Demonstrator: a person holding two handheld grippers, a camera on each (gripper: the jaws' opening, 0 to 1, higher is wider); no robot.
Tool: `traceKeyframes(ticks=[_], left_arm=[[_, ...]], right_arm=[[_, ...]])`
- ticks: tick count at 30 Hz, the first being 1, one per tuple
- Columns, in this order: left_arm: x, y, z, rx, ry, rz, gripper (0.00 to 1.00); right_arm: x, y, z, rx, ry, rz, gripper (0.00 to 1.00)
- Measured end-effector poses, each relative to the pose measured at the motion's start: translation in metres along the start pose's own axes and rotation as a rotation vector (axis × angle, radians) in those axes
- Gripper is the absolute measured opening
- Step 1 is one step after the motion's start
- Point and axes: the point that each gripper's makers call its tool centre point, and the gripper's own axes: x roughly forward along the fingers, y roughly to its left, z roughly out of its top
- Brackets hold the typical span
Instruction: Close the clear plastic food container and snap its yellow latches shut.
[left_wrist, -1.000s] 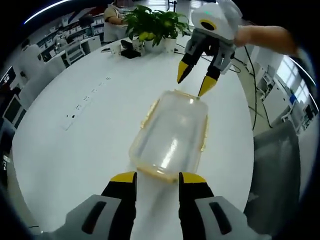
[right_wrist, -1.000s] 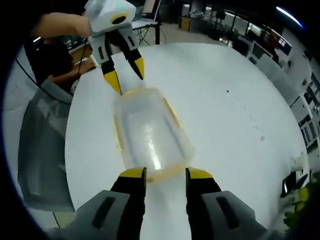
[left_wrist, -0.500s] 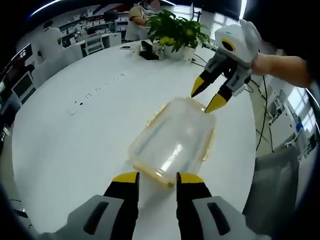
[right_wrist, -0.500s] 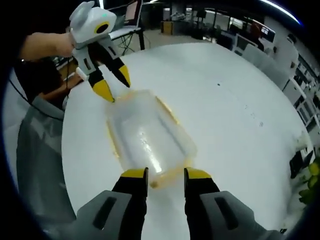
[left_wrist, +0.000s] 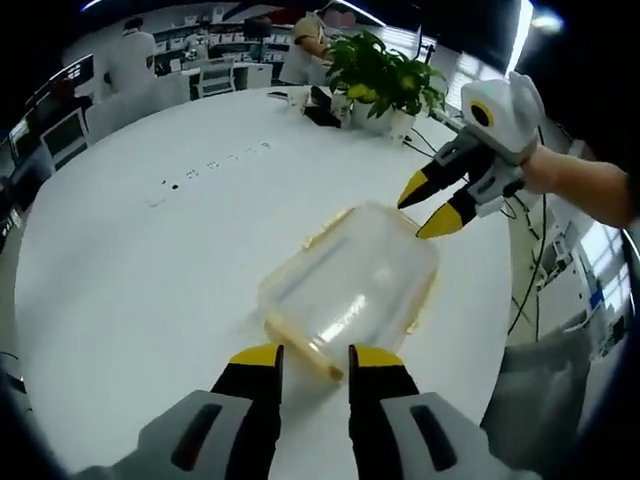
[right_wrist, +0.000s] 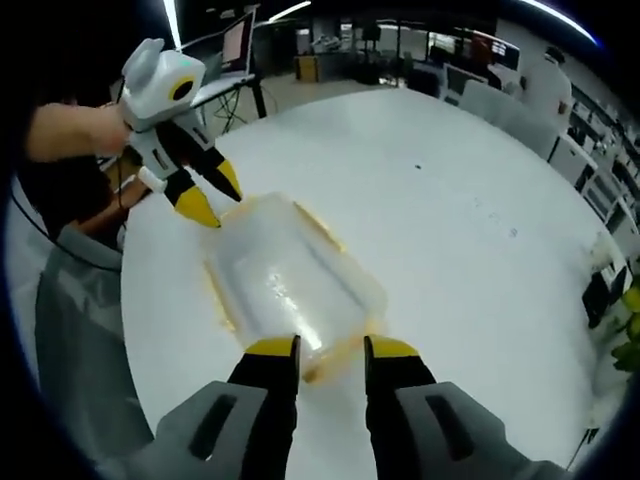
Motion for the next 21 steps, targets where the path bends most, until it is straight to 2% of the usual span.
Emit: traceKeyframes(ticks=[3, 4, 6, 11, 21], left_arm=[[0.0009, 0.0012, 0.0000, -0.061, -0.015, 0.000, 0.18], [0.0012, 0.0014, -0.0003, -0.073, -0.019, -0.004, 0.18], [0.0018, 0.0013, -0.0005, -0.094, -0.026, -0.008, 0.18], [0.0025, 0.0002, -0.0003, -0.109, -0.032, -0.012, 0.17], [0.0045, 0.0016, -0.0020, -0.198, -0.040, -0.026, 0.17]], right_arm=[[0.0011, -0.0026, -0.0042, 0.041, 0.010, -0.006, 0.22], [0.0019, -0.0014, -0.0017, 0.067, -0.018, 0.000, 0.22], [0.0020, -0.0017, -0.0045, 0.131, -0.020, 0.006, 0.22], [0.0035, -0.0029, -0.0058, 0.253, -0.055, 0.031, 0.22], [0.0046, -0.0035, -0.0084, 0.379, -0.088, 0.066, 0.21]])
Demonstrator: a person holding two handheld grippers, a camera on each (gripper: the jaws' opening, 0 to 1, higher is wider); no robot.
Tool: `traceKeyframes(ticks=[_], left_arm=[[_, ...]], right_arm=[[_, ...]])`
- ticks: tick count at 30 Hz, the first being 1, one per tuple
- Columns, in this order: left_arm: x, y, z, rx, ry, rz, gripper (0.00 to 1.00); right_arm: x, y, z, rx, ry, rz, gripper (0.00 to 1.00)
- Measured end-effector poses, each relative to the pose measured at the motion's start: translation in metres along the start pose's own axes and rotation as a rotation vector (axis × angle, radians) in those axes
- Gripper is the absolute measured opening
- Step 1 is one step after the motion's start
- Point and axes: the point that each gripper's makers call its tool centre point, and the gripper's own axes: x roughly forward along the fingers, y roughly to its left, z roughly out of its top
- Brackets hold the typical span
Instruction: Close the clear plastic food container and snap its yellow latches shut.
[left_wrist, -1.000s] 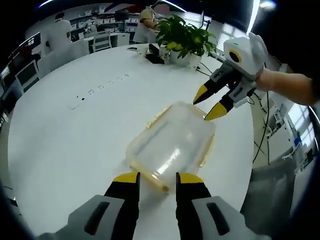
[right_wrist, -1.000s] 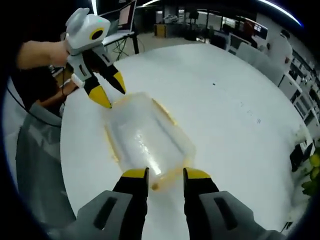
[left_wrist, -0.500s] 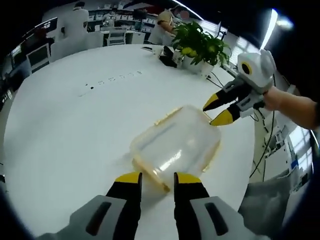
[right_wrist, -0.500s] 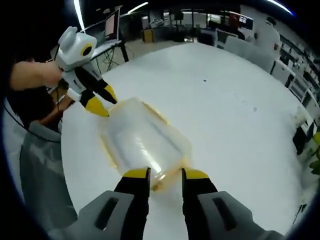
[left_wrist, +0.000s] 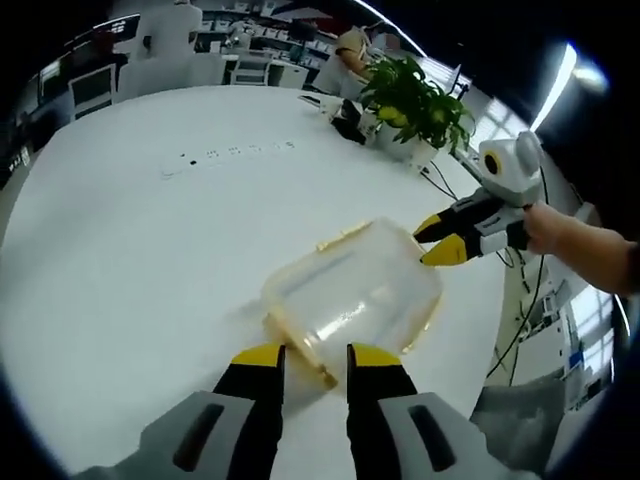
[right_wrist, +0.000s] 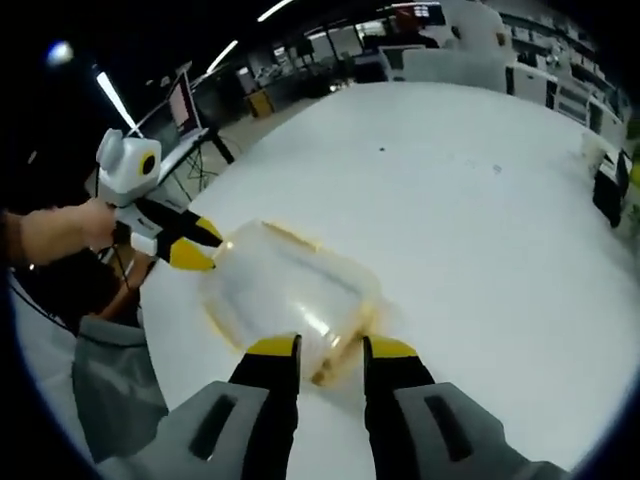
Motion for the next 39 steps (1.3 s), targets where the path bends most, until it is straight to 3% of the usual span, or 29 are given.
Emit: traceKeyframes(ticks=[13, 23, 25, 26, 27, 28, 30, 39], left_arm=[[0.002, 0.001, -0.004, -0.126, -0.005, -0.049, 0.16], [0.004, 0.000, -0.004, -0.140, 0.004, -0.070, 0.15], [0.005, 0.000, -0.004, -0.140, 0.004, -0.071, 0.15], [0.005, 0.000, -0.004, -0.140, 0.004, -0.072, 0.14], [0.006, 0.000, -0.005, -0.139, 0.008, -0.080, 0.13], [0.006, -0.001, -0.005, -0.197, 0.008, -0.079, 0.14], [0.006, -0.001, -0.003, -0.166, 0.004, -0.073, 0.14], [0.008, -0.003, 0.001, -0.181, 0.004, -0.084, 0.15]], right_arm=[[0.003, 0.000, -0.002, 0.145, -0.009, 0.037, 0.20], [0.003, 0.002, -0.003, 0.172, -0.011, 0.049, 0.19], [0.004, 0.003, -0.003, 0.197, -0.012, 0.054, 0.18], [0.005, 0.009, -0.005, 0.222, -0.001, 0.094, 0.17], [0.006, 0.003, -0.007, 0.252, -0.010, 0.059, 0.17], [0.006, 0.005, -0.009, 0.242, -0.011, 0.070, 0.17], [0.009, 0.010, -0.013, 0.229, -0.008, 0.070, 0.17], [0.013, 0.008, -0.007, 0.212, -0.020, 0.060, 0.19]])
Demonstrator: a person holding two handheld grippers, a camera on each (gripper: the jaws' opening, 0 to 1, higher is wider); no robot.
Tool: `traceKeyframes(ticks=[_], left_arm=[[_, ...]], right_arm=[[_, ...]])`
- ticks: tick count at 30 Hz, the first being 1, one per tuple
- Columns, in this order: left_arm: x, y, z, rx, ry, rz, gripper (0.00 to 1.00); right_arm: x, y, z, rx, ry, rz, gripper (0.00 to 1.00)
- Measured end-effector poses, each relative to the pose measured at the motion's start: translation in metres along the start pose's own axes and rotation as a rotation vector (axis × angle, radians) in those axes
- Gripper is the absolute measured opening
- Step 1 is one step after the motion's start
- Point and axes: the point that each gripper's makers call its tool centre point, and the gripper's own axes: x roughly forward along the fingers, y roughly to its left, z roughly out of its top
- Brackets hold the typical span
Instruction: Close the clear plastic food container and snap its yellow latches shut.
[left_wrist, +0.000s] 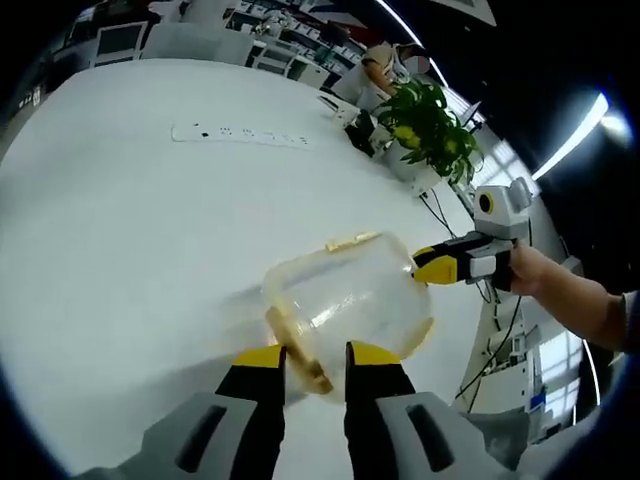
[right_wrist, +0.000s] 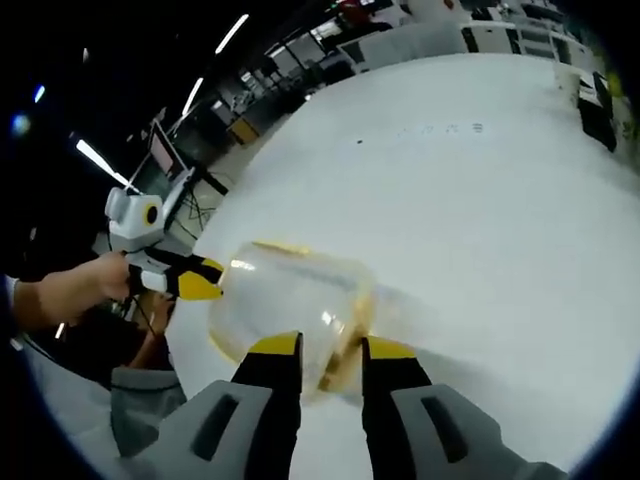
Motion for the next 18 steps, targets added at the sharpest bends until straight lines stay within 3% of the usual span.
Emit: traceKeyframes(ticks=[4, 6, 9, 14, 16, 18], left_arm=[[0.001, -0.001, 0.003, -0.003, 0.006, -0.001, 0.17], [0.001, -0.002, 0.004, 0.030, 0.010, 0.003, 0.17], [0.000, -0.002, 0.005, 0.076, 0.020, 0.016, 0.18], [-0.004, -0.001, 0.014, 0.351, 0.053, 0.099, 0.20], [-0.006, 0.000, 0.017, 0.446, 0.058, 0.130, 0.22], [-0.006, -0.004, 0.016, 0.493, 0.067, 0.129, 0.22]], right_arm=[[0.000, 0.000, 0.006, -0.070, -0.014, -0.029, 0.21], [-0.001, -0.001, 0.010, -0.146, -0.017, -0.058, 0.21], [0.000, 0.000, 0.014, -0.189, -0.010, -0.079, 0.21], [-0.002, -0.001, 0.017, -0.246, -0.003, -0.101, 0.22], [-0.003, -0.003, 0.019, -0.317, 0.000, -0.142, 0.25], [-0.003, -0.001, 0.020, -0.377, 0.009, -0.164, 0.27]])
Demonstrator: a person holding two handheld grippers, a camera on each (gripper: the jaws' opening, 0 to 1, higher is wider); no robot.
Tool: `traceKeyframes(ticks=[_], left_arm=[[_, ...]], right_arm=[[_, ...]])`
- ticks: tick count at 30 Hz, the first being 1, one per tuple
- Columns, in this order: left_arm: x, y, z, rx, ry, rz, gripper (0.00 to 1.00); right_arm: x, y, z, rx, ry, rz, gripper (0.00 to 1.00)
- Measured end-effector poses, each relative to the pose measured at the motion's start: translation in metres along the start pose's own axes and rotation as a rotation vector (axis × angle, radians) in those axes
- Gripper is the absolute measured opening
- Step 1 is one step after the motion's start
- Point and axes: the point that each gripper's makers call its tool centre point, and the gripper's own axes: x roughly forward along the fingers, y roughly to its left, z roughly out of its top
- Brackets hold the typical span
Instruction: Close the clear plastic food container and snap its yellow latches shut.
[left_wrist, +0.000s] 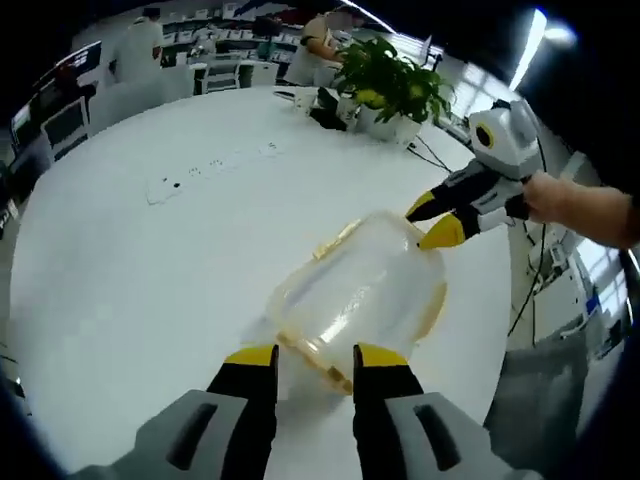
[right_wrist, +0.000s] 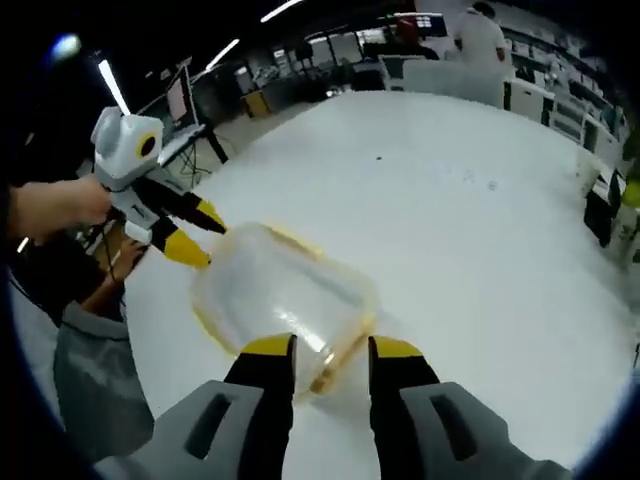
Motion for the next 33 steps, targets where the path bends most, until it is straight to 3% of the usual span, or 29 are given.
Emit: traceKeyframes(ticks=[3, 5, 18, 33], left_arm=[[-0.001, -0.001, 0.002, 0.107, 0.011, 0.031, 0.22], [-0.002, -0.003, 0.002, 0.157, 0.028, 0.031, 0.22], [-0.008, -0.006, 0.023, 0.268, 0.024, 0.017, 0.21], [0.012, -0.050, 0.050, 0.336, -0.012, -0.090, 0.19]], right_arm=[[0.000, 0.005, 0.003, -0.103, 0.018, -0.021, 0.29], [0.000, 0.008, 0.002, -0.111, 0.023, -0.017, 0.31], [-0.016, 0.014, 0.009, -0.175, 0.011, 0.000, 0.26], [-0.018, 0.029, 0.004, -0.211, 0.018, 0.075, 0.25]])
